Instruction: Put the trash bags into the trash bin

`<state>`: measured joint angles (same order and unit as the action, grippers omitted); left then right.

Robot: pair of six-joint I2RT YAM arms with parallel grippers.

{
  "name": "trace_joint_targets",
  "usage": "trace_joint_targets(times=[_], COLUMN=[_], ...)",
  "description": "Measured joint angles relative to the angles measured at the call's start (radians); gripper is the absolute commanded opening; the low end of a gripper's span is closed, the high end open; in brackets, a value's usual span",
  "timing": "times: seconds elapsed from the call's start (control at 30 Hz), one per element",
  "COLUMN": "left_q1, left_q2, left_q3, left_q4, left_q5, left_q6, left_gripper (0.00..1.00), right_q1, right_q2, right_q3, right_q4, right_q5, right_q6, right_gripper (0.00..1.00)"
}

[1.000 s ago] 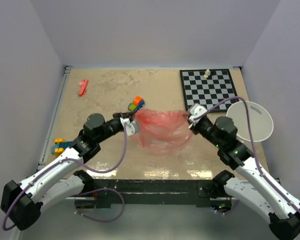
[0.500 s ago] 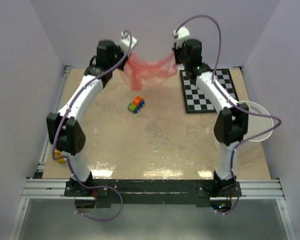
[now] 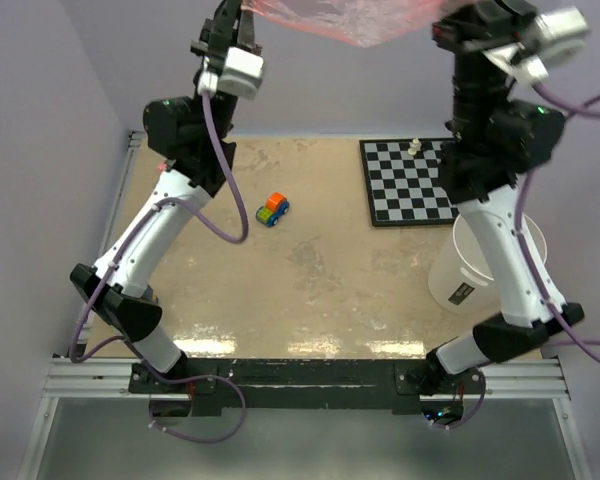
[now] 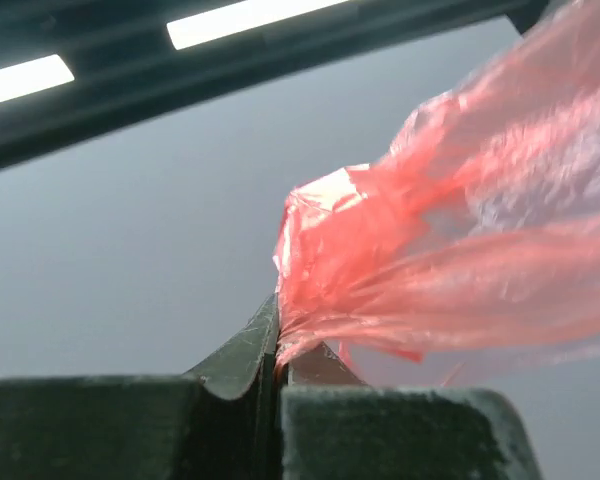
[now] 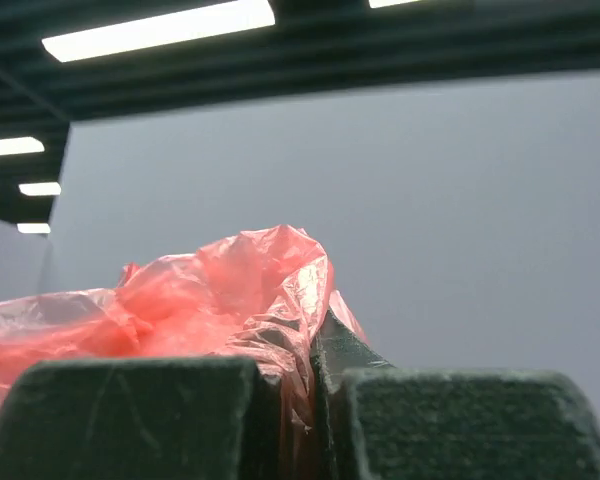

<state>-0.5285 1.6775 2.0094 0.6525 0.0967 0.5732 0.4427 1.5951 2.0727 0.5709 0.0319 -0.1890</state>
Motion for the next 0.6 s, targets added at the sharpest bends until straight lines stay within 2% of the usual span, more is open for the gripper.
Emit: trace_joint_targets(times=[0.07, 0.1, 0.13, 0.2, 0.23, 0.3, 0.37, 0.43, 0.47, 0.53, 0.6], left_q1=[-0.068, -0.085, -0.097, -0.127, -0.150, -0.208, -0.270, -0.292, -0.292, -0.291, -0.291], left_q2=[-0.030, -0.056, -0.091, -0.200, -0.263, -0.391, -0.589, -0.795, -0.844, -0.886, -0.863], left_q3=[-0.103, -0.196, -0.332, -0.694, -0.930, -1.322, -1.634, -1.710, -1.694, -1.589, -1.478], left_q4=[0.169, 0.232, 0.283, 0.348, 0.341, 0.261, 0.034, -0.194, -0.230, -0.290, -0.333], left_q5=[-0.002, -0.003, -0.004, -0.008, -0.009, 0.021, 0.088, 0.142, 0.147, 0.134, 0.087], left_q6=[0.070, 0.100, 0.127, 0.199, 0.263, 0.345, 0.372, 0.360, 0.342, 0.271, 0.182], left_gripper=[0.00, 0.00, 0.00, 0.00, 0.00, 0.00, 0.00, 0.00, 0.00, 0.00, 0.00], right_q1=[0.015, 0.018, 0.018, 0.026, 0.039, 0.064, 0.084, 0.092, 0.092, 0.092, 0.093], right_q2=[-0.096, -0.165, -0.214, -0.338, -0.403, -0.504, -0.616, -0.841, -0.932, -1.044, -0.993], right_q3=[-0.125, -0.250, -0.360, -0.694, -0.881, -1.191, -1.439, -1.567, -1.574, -1.509, -1.375], right_q4=[0.126, 0.206, 0.241, 0.248, 0.202, -0.028, -0.351, -0.622, -0.674, -0.676, -0.645], right_q5=[-0.026, -0.032, -0.035, -0.036, -0.047, -0.078, -0.111, -0.156, -0.167, -0.186, -0.190], right_q6=[-0.027, -0.050, -0.070, -0.113, -0.138, -0.171, -0.171, -0.172, -0.173, -0.179, -0.179], right_gripper=[0.00, 0.00, 0.00, 0.00, 0.00, 0.00, 0.00, 0.00, 0.00, 0.00, 0.00])
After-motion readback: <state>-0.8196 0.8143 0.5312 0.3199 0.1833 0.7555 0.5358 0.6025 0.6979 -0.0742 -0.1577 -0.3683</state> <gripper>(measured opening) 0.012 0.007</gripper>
